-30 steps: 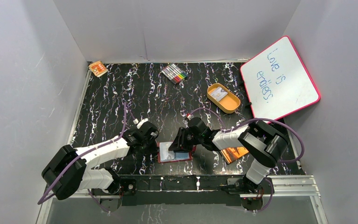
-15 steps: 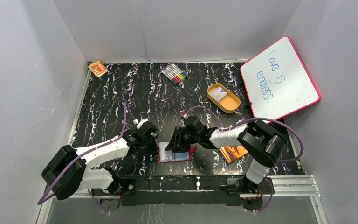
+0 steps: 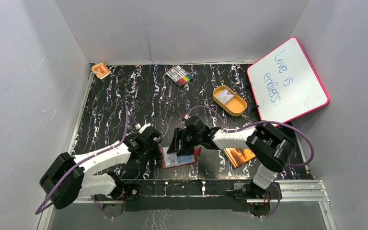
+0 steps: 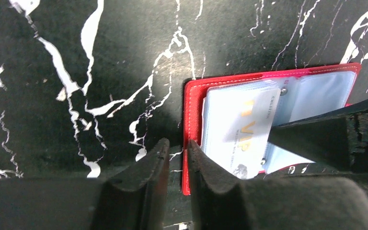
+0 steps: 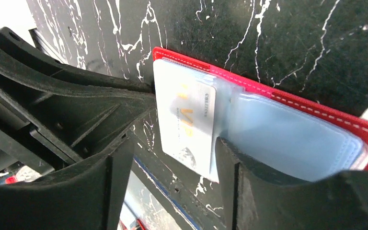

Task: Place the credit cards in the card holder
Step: Insert the credit card into the card holder, then pick up the credit card from the storage box.

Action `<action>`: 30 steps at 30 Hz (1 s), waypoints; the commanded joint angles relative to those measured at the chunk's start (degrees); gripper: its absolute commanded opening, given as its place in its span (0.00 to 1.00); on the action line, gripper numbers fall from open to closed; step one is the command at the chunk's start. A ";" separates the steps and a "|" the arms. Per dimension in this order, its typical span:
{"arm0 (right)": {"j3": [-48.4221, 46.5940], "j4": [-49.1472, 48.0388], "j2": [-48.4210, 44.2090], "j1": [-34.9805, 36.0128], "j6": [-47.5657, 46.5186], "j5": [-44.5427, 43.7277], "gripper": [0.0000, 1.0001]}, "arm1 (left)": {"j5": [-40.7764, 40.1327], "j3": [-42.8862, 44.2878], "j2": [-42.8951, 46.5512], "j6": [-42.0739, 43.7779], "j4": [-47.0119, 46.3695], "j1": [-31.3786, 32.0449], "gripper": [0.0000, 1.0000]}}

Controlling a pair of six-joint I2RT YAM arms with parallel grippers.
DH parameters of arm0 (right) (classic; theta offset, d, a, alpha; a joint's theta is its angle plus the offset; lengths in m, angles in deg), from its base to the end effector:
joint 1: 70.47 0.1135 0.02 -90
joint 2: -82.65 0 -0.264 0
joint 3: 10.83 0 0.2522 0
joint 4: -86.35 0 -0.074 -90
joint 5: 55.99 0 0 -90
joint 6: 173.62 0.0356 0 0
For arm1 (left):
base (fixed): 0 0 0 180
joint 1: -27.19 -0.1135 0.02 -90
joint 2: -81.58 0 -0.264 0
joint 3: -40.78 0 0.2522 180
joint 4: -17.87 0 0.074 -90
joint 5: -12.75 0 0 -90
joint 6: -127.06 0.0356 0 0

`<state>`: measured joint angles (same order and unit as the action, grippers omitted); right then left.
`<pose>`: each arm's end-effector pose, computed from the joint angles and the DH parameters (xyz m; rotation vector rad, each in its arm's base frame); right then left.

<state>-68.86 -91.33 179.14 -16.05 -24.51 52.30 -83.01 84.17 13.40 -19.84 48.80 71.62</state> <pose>0.1823 0.2740 0.1485 -0.0867 2.6523 1.2474 0.1542 -0.1462 0.1624 -0.3267 2.6144 -0.5444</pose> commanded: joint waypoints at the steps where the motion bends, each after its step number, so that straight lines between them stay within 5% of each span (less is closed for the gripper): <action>1: -4.27 8.81 -3.69 0.21 -4.36 -3.67 0.75 | -3.09 0.99 2.51 1.19 7.70 0.22 0.24; 9: -10.67 22.76 -8.55 0.21 -10.06 -9.89 0.84 | -6.26 6.04 6.51 1.52 13.34 0.22 0.51; 17: -16.53 31.87 -23.64 -1.94 -21.54 -33.98 0.87 | -12.49 9.20 18.27 1.08 20.69 0.17 0.73; 23: -14.99 29.19 -27.22 -29.18 -22.14 -15.63 0.87 | -16.73 6.24 28.51 0.12 20.02 0.05 0.86; 30: -4.27 9.95 -24.37 -43.95 -10.08 -17.27 0.78 | -14.77 3.47 31.24 -1.19 18.13 0.05 0.85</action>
<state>-77.15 -69.56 152.43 -55.51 -41.58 33.39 -97.22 88.76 44.59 -20.08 66.83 71.62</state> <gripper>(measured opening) 0.800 0.850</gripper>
